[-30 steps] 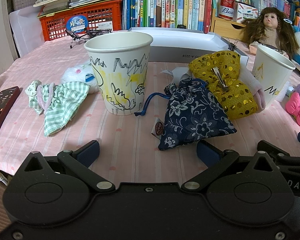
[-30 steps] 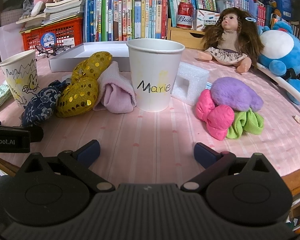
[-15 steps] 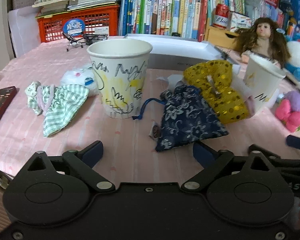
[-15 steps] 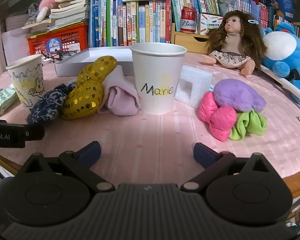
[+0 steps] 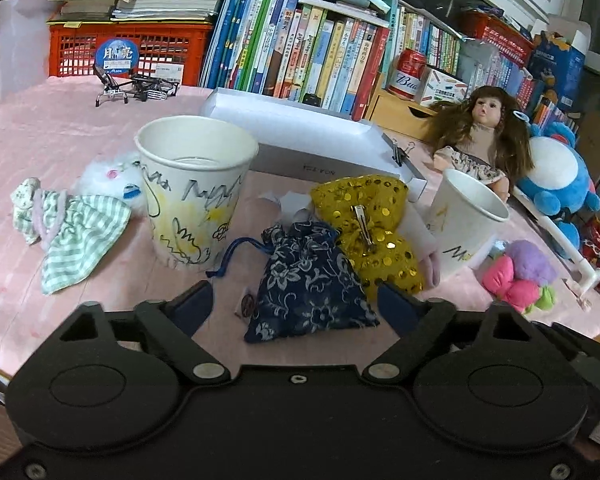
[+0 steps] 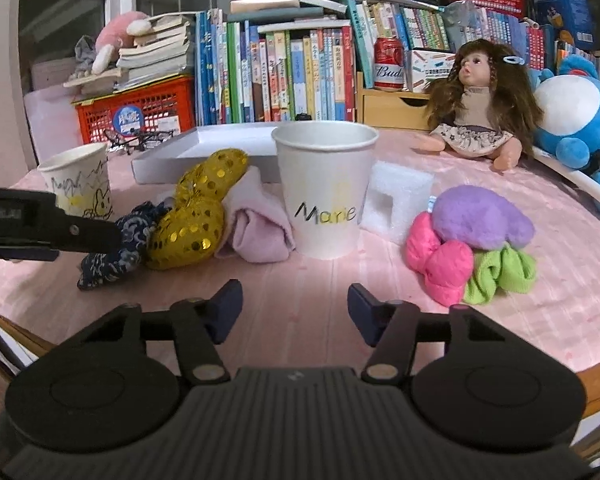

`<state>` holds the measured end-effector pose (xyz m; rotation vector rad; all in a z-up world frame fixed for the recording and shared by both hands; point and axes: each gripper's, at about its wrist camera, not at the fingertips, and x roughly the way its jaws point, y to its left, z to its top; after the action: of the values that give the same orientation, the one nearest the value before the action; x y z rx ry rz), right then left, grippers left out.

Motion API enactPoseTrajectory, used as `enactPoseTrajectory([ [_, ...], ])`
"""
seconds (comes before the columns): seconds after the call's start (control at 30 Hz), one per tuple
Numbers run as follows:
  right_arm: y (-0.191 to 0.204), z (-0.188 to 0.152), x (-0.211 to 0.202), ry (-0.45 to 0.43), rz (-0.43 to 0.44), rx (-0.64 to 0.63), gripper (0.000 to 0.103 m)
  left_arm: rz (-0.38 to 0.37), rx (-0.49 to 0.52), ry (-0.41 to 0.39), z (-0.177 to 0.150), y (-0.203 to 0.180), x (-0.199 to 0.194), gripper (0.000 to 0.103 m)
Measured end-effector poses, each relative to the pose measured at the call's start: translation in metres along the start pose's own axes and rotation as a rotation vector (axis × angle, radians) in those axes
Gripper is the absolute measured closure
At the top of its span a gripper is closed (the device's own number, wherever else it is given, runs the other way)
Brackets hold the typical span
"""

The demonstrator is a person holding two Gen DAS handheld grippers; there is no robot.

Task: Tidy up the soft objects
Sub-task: 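Move left tool to the navy floral pouch while right tool approaches the pink sock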

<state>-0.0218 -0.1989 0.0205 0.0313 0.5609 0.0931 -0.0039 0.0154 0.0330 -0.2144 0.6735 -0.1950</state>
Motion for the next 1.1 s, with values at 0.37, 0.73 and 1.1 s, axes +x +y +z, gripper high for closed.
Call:
enactPoseTrajectory([
  [0.37,-0.008,0.002,-0.001,-0.017,-0.006,0.032,0.039,-0.008,-0.026,0.038,-0.001,-0.004,0.034,0.035],
  [0.73,-0.007,0.008,0.0,-0.024,0.012,0.04,0.044,-0.002,0.0,0.015,-0.007,-0.006,0.019,0.056],
  [1.1,0.0,0.026,0.009,-0.039,0.092,0.073,0.06,0.05,0.043,-0.001,-0.02,0.002,-0.001,0.056],
])
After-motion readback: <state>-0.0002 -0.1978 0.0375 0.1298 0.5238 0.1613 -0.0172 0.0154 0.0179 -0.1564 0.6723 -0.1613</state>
